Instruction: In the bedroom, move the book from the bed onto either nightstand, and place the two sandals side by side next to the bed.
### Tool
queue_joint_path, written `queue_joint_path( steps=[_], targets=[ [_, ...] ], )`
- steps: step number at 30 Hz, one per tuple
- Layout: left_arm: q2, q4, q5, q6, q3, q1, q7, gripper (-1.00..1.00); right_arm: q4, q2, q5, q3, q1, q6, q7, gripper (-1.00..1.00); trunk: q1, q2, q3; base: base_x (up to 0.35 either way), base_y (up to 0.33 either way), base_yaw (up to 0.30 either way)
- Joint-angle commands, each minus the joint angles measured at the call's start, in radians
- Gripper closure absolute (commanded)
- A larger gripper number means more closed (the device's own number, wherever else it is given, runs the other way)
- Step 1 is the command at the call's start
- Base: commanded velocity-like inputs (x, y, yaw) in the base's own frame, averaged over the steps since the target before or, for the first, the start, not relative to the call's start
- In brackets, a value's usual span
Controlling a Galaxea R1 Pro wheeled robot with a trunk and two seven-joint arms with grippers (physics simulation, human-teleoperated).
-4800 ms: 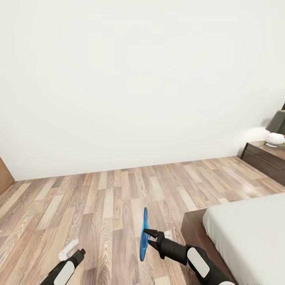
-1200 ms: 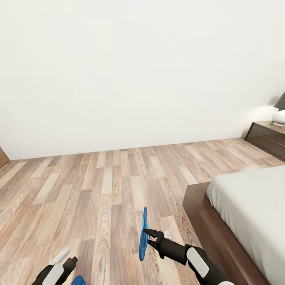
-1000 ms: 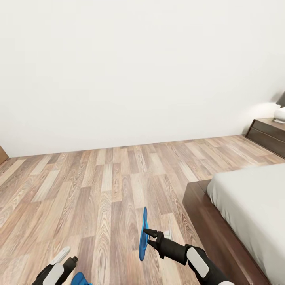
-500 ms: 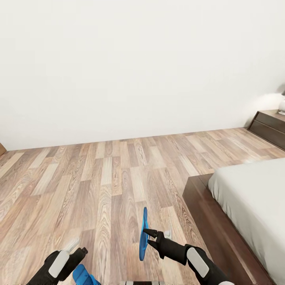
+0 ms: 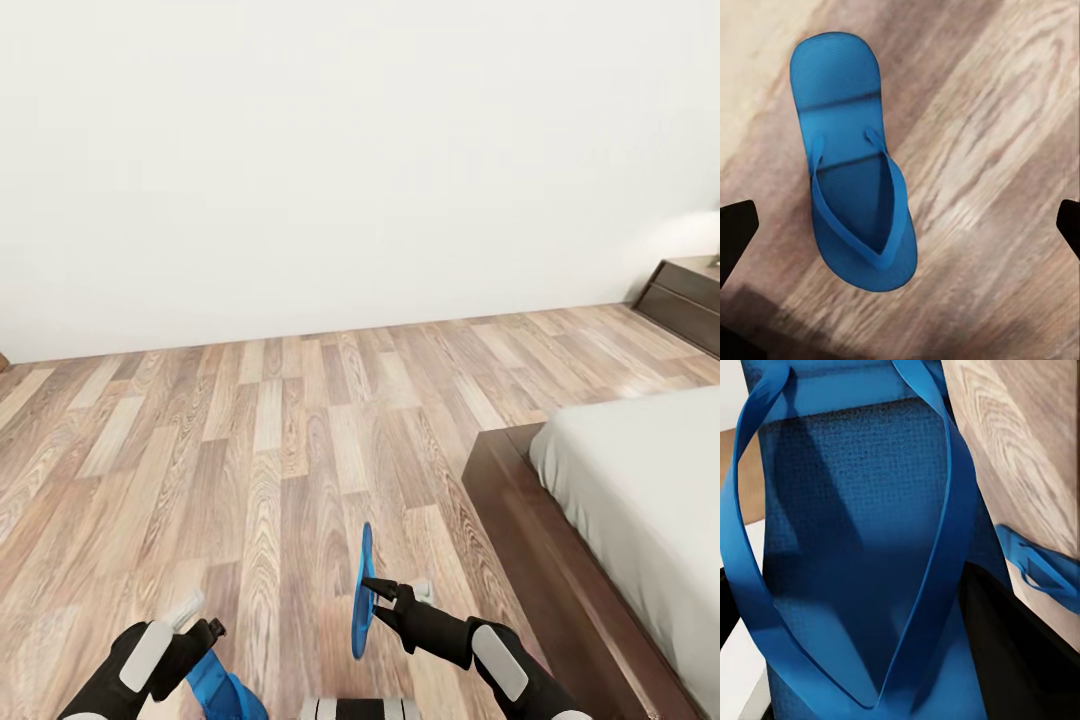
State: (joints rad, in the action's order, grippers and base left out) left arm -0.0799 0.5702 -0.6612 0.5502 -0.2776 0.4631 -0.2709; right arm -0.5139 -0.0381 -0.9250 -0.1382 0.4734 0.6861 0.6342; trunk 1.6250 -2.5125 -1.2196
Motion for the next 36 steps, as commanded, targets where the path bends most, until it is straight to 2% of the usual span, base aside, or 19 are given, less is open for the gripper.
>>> queue_joint_path(
  steps=[1, 5, 10, 17, 19, 22, 34, 36],
  targets=[
    [0.0, 0.002, -0.011, 0.019, -0.002, 0.0, -0.008, -1.0, 0.0, 0.001, -0.008, -0.001, 0.001, 0.006, -0.001, 1.0, 0.0, -0.001, -0.005, 0.0, 0.0, 0.0],
    [0.0, 0.004, -0.012, 0.081, -0.002, 0.0, -0.004, -1.0, 0.0, 0.001, -0.008, -0.001, 0.001, 0.006, -0.001, 1.0, 0.002, -0.002, -0.02, 0.0, 0.0, 0.0],
    [0.0, 0.014, -0.013, 0.105, -0.002, 0.0, 0.001, -1.0, 0.0, 0.001, -0.008, -0.001, 0.001, 0.006, 0.0, 1.0, 0.004, -0.003, -0.04, 0.0, 0.0, 0.0],
    [0.0, 0.016, -0.014, 0.122, -0.002, 0.0, 0.073, -1.0, 0.0, 0.0, -0.008, -0.001, 0.001, 0.006, 0.0, 1.0, 0.007, -0.004, -0.067, 0.0, 0.0, 0.0],
    [0.0, 0.016, -0.012, 0.163, -0.002, 0.0, 0.114, -1.0, 0.0, 0.001, -0.008, -0.001, 0.001, 0.006, 0.0, 1.0, 0.008, -0.005, -0.074, 0.0, 0.0, 0.0],
    [0.0, 0.016, -0.01, 0.188, -0.001, 0.0, 0.148, -1.0, 0.0, 0.001, -0.008, -0.001, 0.001, 0.006, 0.001, 1.0, 0.008, -0.005, -0.074, 0.0, 0.0, 0.0],
    [0.001, 0.016, -0.009, 0.193, 0.0, 0.0, 0.163, -1.0, -0.001, 0.001, -0.008, 0.0, 0.001, 0.005, 0.002, 1.0, 0.008, -0.005, -0.074, 0.0, 0.0, 0.0],
    [0.01, 0.027, -0.021, 0.182, -0.005, -0.001, 0.174, -1.0, 0.003, 0.003, -0.011, 0.005, 0.012, 0.015, 0.018, 1.0, 0.008, -0.005, -0.074, 0.0, 0.0, 0.0]
  ],
)
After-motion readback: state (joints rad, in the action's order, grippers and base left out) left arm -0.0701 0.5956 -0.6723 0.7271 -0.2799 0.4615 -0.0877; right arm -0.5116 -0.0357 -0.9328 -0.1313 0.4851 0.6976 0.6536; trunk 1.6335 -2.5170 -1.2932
